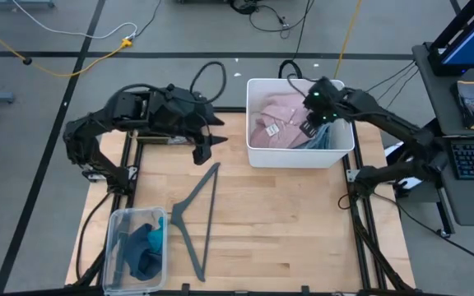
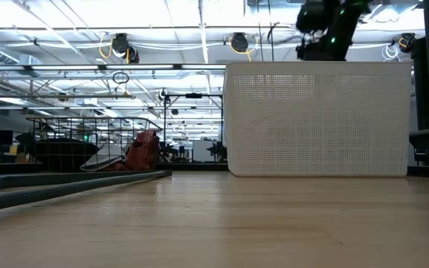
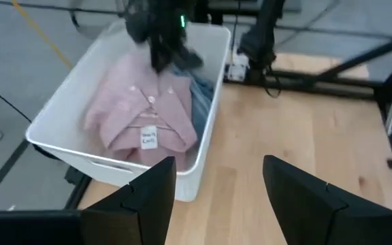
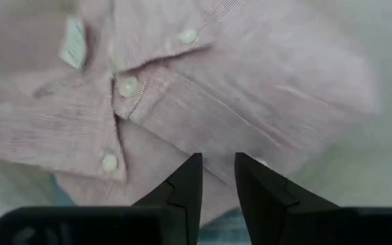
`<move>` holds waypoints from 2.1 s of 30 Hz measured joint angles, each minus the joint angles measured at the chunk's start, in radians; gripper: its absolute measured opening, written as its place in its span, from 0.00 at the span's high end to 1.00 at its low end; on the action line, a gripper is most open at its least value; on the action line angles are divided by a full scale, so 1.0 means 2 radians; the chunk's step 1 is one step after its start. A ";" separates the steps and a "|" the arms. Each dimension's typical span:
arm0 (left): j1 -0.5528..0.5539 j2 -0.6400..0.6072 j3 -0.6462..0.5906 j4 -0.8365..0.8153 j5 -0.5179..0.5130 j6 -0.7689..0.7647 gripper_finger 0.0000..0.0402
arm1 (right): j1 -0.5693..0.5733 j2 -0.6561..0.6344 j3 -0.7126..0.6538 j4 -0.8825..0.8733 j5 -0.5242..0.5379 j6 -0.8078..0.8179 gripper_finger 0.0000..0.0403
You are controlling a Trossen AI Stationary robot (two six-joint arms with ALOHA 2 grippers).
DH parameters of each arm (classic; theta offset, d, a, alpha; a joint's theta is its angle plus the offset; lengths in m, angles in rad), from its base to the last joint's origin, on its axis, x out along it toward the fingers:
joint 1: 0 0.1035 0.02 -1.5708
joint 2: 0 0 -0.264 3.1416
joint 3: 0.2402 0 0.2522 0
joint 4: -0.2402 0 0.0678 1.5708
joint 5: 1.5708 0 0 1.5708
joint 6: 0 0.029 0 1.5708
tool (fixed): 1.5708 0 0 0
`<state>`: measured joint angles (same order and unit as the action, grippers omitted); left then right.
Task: Pick & Place Cloths
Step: Return to Home Position
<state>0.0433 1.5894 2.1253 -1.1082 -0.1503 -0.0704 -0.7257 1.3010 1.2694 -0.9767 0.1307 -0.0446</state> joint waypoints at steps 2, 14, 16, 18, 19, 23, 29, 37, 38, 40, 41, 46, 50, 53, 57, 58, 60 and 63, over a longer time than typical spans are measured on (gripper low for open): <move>0.000 0.000 -0.012 -0.002 0.013 0.005 0.44 | 0.005 -0.029 0.000 0.009 0.000 0.002 0.81; -0.018 -0.041 -0.136 0.090 0.067 0.006 0.44 | 0.068 -0.212 0.000 -0.010 -0.093 0.038 0.84; -0.022 -0.058 -0.174 0.144 0.071 -0.003 0.44 | 0.087 -0.237 0.000 -0.018 -0.093 0.052 0.84; -0.025 -0.085 -0.221 0.174 0.070 -0.019 0.44 | 0.105 -0.257 0.000 -0.029 -0.093 0.065 0.84; -0.027 -0.095 -0.246 0.188 0.068 -0.025 0.44 | 0.114 -0.267 0.000 -0.031 -0.093 0.073 0.84; -0.043 -0.148 -0.336 0.266 0.048 -0.047 0.44 | 0.144 -0.303 0.000 -0.041 -0.093 0.096 0.84; -0.075 -0.224 -0.453 0.370 -0.003 -0.063 0.44 | 0.167 -0.354 -0.008 -0.049 -0.092 0.123 0.84; -0.091 -0.312 -0.568 0.426 -0.053 -0.097 0.44 | 0.167 -0.427 -0.060 -0.041 -0.092 0.136 0.84; -0.091 -0.323 -0.581 0.430 -0.053 -0.097 0.44 | 0.168 -0.435 -0.067 -0.036 -0.092 0.136 0.84; -0.091 -0.345 -0.604 0.455 -0.057 -0.098 0.44 | 0.167 -0.452 -0.083 -0.020 -0.092 0.138 0.84; -0.091 -0.355 -0.615 0.460 -0.060 -0.100 0.44 | 0.168 -0.459 -0.092 -0.013 -0.092 0.138 0.84; -0.091 -0.408 -0.673 0.474 -0.072 -0.111 0.44 | 0.168 -0.493 -0.133 0.024 -0.093 0.140 0.84; -0.092 -0.451 -0.706 0.478 -0.075 -0.120 0.44 | 0.168 -0.516 -0.164 0.043 -0.098 0.147 0.84; -0.092 -0.479 -0.721 0.478 -0.075 -0.124 0.44 | 0.167 -0.536 -0.188 0.067 -0.116 0.153 0.84; -0.092 -0.508 -0.736 0.479 -0.074 -0.123 0.44 | 0.167 -0.566 -0.212 0.121 -0.151 0.166 0.84; -0.092 -0.513 -0.739 0.477 -0.074 -0.123 0.44 | 0.167 -0.574 -0.216 0.134 -0.164 0.171 0.84; -0.092 -0.519 -0.742 0.472 -0.070 -0.122 0.44 | 0.167 -0.586 -0.225 0.142 -0.185 0.180 0.84; -0.092 -0.522 -0.743 0.449 -0.070 -0.124 0.44 | 0.167 -0.602 -0.240 0.138 -0.199 0.205 0.84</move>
<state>-0.1410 0.5457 0.6399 -0.2096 -0.2901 -0.3176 -0.3908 0.0980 0.7890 -0.6998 -0.2678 0.3657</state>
